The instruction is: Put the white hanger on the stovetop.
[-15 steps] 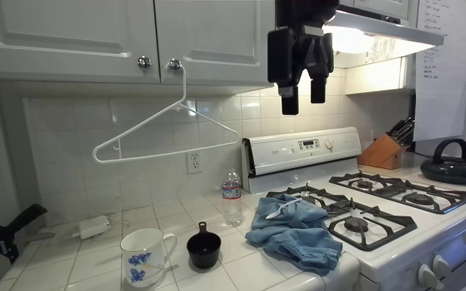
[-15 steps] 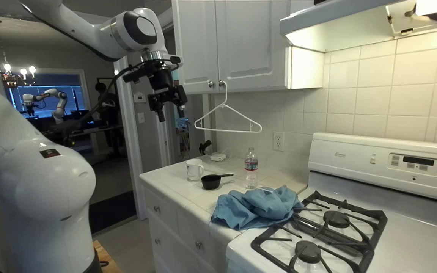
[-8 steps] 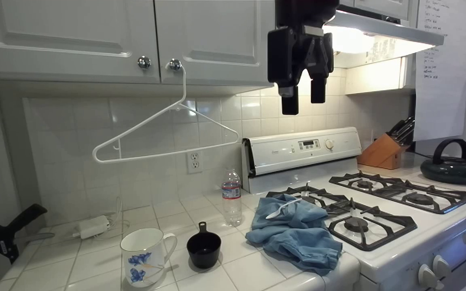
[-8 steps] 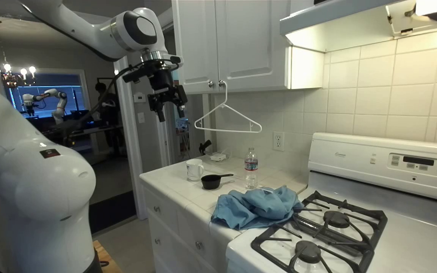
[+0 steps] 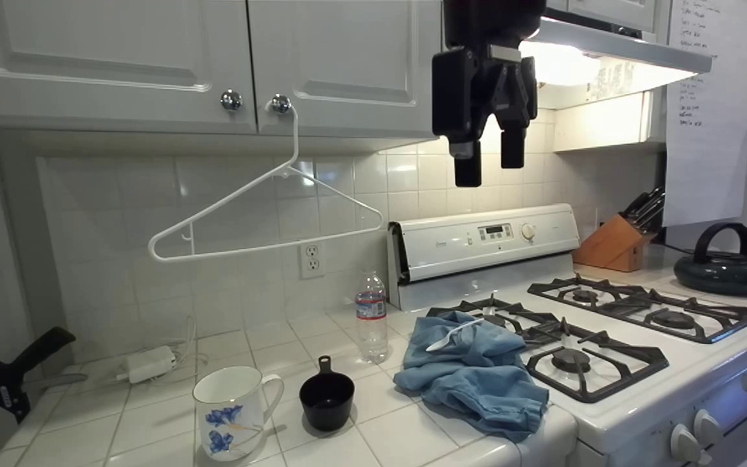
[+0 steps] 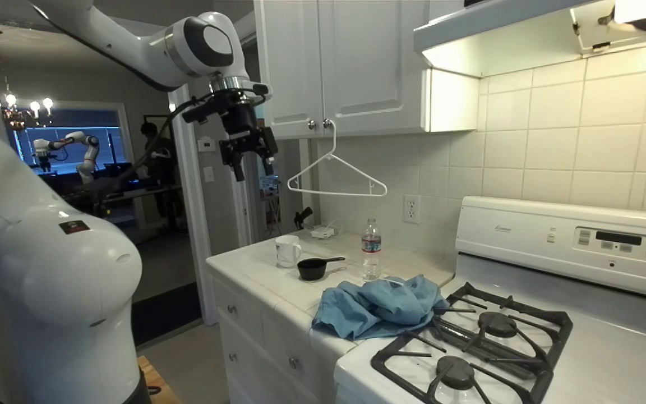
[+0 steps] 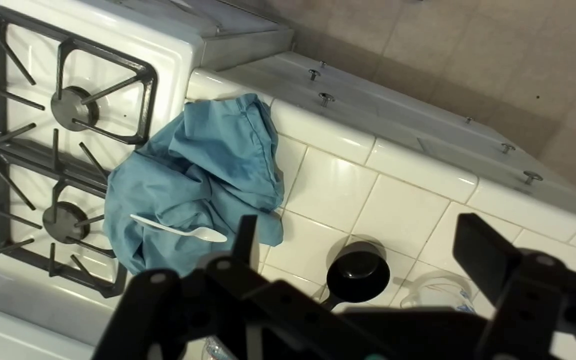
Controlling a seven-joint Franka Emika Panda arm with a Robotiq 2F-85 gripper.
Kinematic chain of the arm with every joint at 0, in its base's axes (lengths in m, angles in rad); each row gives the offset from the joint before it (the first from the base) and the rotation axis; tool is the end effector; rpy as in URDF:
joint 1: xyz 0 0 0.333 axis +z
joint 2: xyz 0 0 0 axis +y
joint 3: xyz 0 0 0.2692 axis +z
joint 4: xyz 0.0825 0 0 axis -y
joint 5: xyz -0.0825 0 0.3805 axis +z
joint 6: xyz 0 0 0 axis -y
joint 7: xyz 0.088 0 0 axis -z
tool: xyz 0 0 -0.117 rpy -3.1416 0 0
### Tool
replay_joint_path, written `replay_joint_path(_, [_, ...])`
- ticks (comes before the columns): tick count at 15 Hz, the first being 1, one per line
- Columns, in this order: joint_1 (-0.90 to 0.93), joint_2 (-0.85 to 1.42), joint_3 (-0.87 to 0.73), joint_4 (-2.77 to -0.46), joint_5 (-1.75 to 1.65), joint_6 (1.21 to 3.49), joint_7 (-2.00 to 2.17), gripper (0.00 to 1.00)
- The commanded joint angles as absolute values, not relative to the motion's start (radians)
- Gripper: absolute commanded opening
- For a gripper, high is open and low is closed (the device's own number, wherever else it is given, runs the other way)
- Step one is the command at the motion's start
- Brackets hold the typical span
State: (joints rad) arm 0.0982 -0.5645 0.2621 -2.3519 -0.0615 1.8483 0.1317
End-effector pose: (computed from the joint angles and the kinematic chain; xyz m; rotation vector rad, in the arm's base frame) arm 0.3864 0.1451 0.4850 2.9392 0.3069 0.1299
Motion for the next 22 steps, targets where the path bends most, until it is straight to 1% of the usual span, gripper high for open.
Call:
replay_joint_path(1, [0.106, -0.537, 0.229, -2.371, -0.078, 1.854, 0.138, 1.0])
replay_joint_path(8, [0.071, -0.504, 0.138, -2.469, -0.047, 1.881, 0.162, 1.0])
replay_joint_path(13, [0.009, -0.523, 0.083, -2.572, -0.057, 1.918, 0.211, 1.0])
replay_joint_path(18, [0.006, -0.502, 0.071, -2.56, -0.054, 1.892, 0.191, 1.0])
replay_joint_path(20, [-0.032, -0.482, 0.086, -2.541, -0.053, 1.886, 0.321, 1.0])
replay_joint_path(22, [-0.064, -0.454, 0.074, -2.518, -0.065, 1.933, 0.387, 1.0])
